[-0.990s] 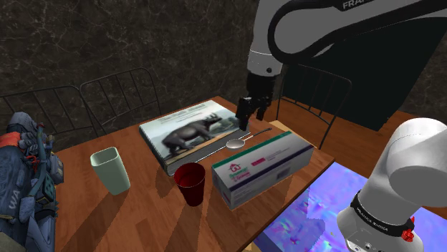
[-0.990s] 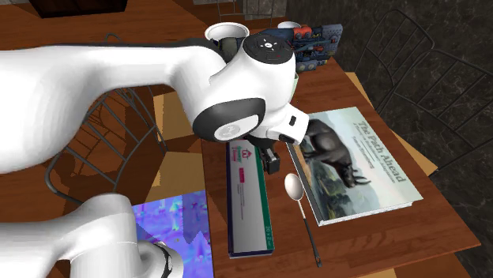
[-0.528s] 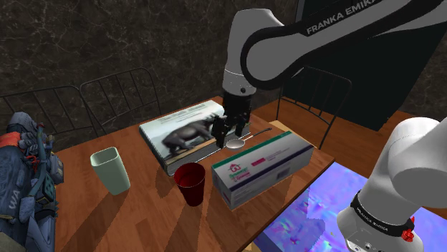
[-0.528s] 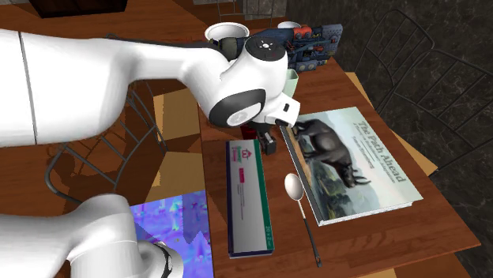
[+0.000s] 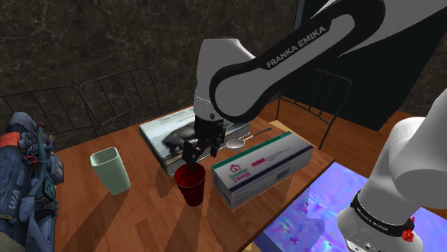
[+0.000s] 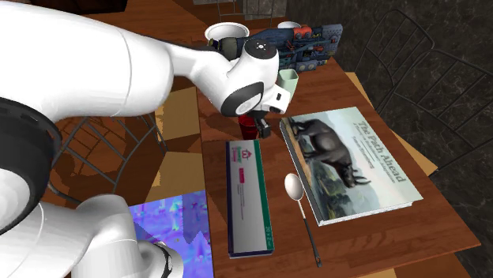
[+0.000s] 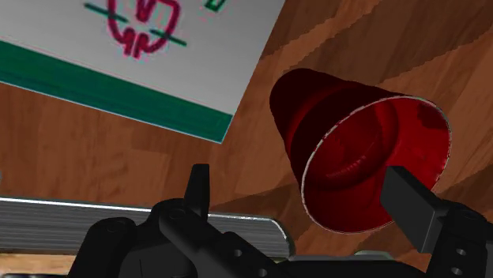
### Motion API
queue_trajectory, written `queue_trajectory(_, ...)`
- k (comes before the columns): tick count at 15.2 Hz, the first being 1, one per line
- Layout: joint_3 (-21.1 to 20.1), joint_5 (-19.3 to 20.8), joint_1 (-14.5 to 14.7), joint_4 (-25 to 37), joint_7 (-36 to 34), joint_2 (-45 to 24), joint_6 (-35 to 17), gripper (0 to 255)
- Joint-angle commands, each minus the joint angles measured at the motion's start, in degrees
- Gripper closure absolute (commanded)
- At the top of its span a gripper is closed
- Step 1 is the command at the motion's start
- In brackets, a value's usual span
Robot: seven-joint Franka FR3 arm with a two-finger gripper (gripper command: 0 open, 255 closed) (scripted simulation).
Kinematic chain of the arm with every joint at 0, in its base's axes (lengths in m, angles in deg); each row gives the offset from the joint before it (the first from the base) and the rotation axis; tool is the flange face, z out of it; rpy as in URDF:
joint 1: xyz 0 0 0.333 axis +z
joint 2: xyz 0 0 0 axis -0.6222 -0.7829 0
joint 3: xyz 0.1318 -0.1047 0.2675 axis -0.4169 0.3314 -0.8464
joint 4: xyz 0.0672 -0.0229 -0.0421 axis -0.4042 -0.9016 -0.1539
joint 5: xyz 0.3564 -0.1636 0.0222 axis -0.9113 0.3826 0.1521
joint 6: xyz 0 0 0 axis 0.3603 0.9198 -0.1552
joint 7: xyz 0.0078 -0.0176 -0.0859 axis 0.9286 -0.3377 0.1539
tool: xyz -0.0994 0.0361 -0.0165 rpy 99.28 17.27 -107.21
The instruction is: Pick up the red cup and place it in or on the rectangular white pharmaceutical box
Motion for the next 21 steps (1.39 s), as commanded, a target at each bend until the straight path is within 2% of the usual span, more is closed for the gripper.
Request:
queue_trajectory(1,-0.73,0.36,0.28,0.12,-0.82,-1.8,-1.91,0)
queue_trajectory(7,-1.48,1.52,0.42,-0.67,-1.72,-5.66,-6.54,0)
queue_trajectory(15,-1.48,1.52,0.42,-0.67,-1.72,-5.66,-6.54,0)
queue_trajectory(16,-1.47,1.52,0.42,-0.67,-1.71,-5.66,-6.53,255)
queue_trajectory(21,-1.46,1.51,0.41,-0.67,-1.69,-5.66,-6.53,255)
